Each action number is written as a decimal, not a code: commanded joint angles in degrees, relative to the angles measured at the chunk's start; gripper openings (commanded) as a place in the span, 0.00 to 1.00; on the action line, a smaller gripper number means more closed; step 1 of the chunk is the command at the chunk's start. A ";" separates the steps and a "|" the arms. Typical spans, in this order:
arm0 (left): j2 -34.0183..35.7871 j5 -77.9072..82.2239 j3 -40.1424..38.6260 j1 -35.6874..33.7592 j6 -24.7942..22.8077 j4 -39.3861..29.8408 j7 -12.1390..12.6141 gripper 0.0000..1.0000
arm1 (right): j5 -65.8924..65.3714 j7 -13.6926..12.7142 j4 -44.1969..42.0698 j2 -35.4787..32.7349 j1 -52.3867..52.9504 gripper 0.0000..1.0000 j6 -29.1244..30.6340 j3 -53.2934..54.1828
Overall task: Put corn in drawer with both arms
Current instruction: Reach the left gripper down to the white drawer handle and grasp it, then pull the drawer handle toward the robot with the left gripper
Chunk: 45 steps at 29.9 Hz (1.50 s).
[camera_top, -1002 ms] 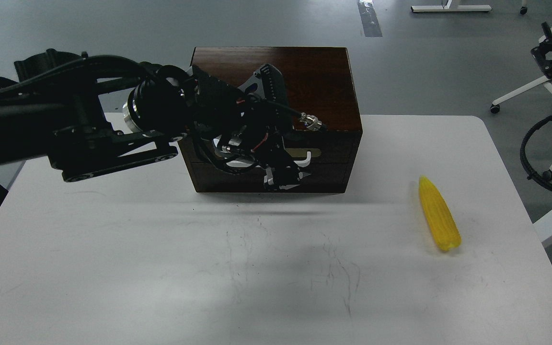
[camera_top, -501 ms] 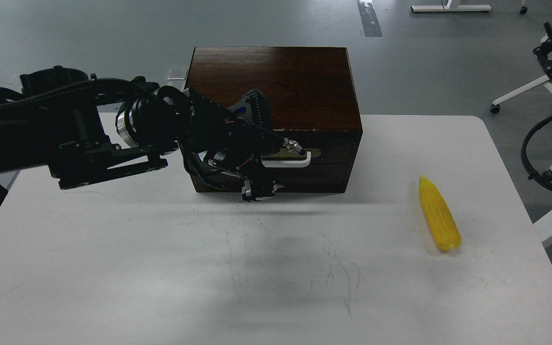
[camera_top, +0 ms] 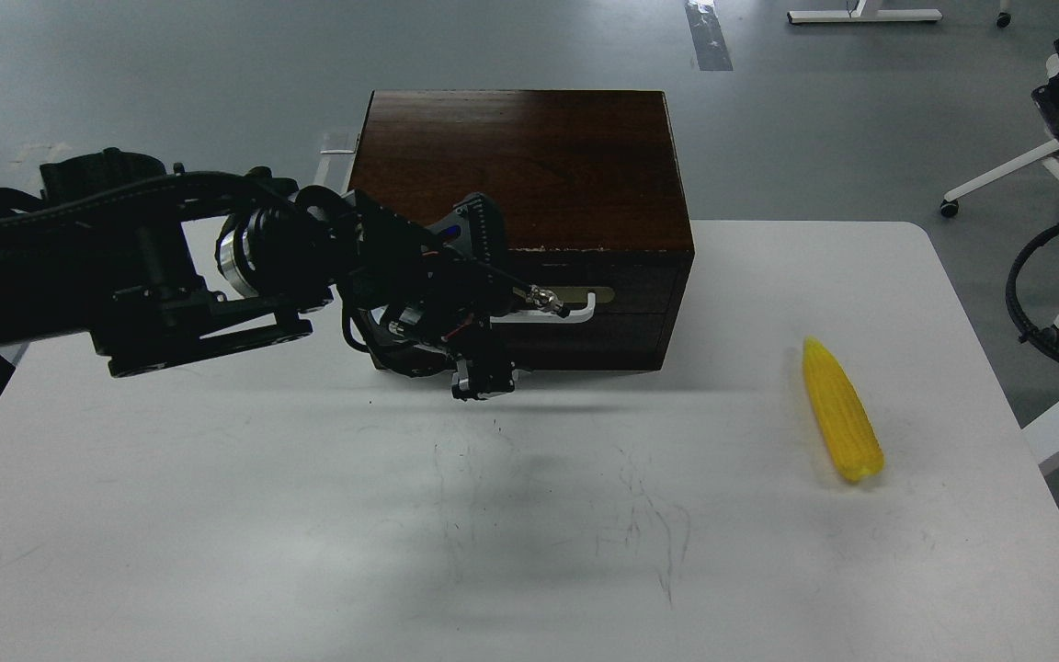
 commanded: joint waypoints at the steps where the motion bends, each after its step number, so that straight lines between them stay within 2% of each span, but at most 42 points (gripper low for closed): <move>1: 0.10 0.00 -0.13 -0.48 0.02 0.72 0.02 0.70 | 0.00 0.00 -0.01 0.01 0.00 1.00 0.00 0.05; 10: 0.02 -0.09 -0.13 -0.66 0.02 3.89 -3.32 0.70 | 0.00 0.00 -0.01 -0.08 0.08 1.00 0.00 0.05; 25: -0.42 -0.09 0.31 -0.66 0.02 2.31 -3.32 0.70 | 0.00 0.00 -0.09 -0.08 0.08 1.00 0.00 0.05; 28: -0.42 -0.09 0.31 -0.58 0.02 1.96 -3.32 0.63 | 0.00 0.00 -0.09 -0.08 0.08 1.00 0.00 -0.04; 30: -0.42 -0.09 0.31 -0.58 0.02 1.69 -3.32 0.53 | 0.00 0.00 -0.09 -0.17 0.08 1.00 0.00 -0.04; 31: -0.42 -0.09 0.31 -0.58 0.02 1.69 -3.32 0.53 | 0.00 0.00 -0.09 -0.17 0.08 1.00 0.00 -0.04; 33: -0.33 -0.09 0.31 -0.58 0.02 1.25 -3.32 0.46 | 0.00 0.00 -0.09 -0.17 0.08 1.00 0.00 -0.04; 38: -0.16 -0.09 0.31 -0.66 0.02 0.81 -3.50 0.45 | 0.00 0.00 -0.09 -0.17 0.08 1.00 0.00 -0.04; 45: 0.98 -0.09 0.31 -0.84 0.02 -3.32 -3.67 0.45 | 0.00 0.00 -0.09 -0.08 0.08 1.00 0.00 -0.04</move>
